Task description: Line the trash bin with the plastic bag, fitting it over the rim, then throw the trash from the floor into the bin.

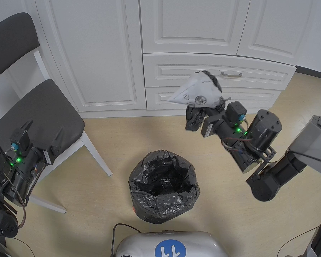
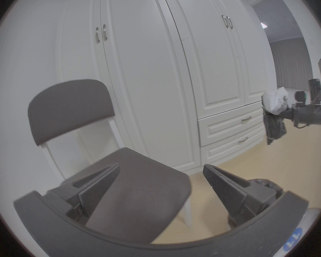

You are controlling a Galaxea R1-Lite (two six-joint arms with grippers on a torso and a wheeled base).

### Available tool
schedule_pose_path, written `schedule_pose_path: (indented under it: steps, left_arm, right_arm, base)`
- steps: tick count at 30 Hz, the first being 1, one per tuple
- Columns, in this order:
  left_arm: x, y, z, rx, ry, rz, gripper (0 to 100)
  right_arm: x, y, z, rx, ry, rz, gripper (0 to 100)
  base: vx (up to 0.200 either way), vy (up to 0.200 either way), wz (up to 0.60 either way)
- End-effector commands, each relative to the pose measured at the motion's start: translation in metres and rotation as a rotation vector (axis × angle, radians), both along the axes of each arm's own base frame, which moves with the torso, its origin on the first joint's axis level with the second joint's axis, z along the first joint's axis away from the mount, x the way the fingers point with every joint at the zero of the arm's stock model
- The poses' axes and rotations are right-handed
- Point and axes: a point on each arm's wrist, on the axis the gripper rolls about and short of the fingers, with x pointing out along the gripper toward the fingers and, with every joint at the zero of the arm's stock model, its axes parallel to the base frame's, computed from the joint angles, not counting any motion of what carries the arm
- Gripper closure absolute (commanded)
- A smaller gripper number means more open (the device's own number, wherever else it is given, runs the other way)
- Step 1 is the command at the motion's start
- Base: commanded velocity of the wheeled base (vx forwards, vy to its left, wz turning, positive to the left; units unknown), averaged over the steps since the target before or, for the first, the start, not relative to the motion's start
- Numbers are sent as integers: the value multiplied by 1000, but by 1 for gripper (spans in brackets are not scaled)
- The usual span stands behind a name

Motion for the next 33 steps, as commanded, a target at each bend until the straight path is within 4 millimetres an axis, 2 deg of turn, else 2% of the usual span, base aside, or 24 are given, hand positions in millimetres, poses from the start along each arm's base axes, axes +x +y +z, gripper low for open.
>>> schedule_pose_path:
  steps: [1, 6, 9, 12, 17, 24, 33]
  left_arm:
    - [-12, 20, 19, 69, -92, 104, 0]
    - [-20, 26, 27, 121, -133, 153, 0]
    - [-20, 30, 27, 134, -131, 174, 0]
    - [-19, 31, 26, 135, -123, 180, 0]
    - [-18, 32, 24, 134, -116, 181, 0]
    - [-17, 37, 24, 131, -115, 207, 0]
    - [-16, 40, 25, 132, -117, 218, 0]
  right_arm:
    - [-25, 32, 0, 30, 7, 17, 100]
    - [-43, 43, 14, 61, -14, 48, 100]
    - [-43, 45, 11, 53, -8, 54, 100]
    - [-36, 47, 0, 39, 11, 61, 100]
    - [-17, 55, -29, 50, 71, 64, 100]
    - [1, 66, -99, -13, 212, 143, 100]
    - [-5, 71, -138, -43, 322, 214, 100]
  base:
    - [0, 0, 0]
    - [0, 0, 0]
    - [0, 0, 0]
    - [0, 0, 0]
    - [0, 0, 0]
    - [0, 0, 0]
    - [0, 0, 0]
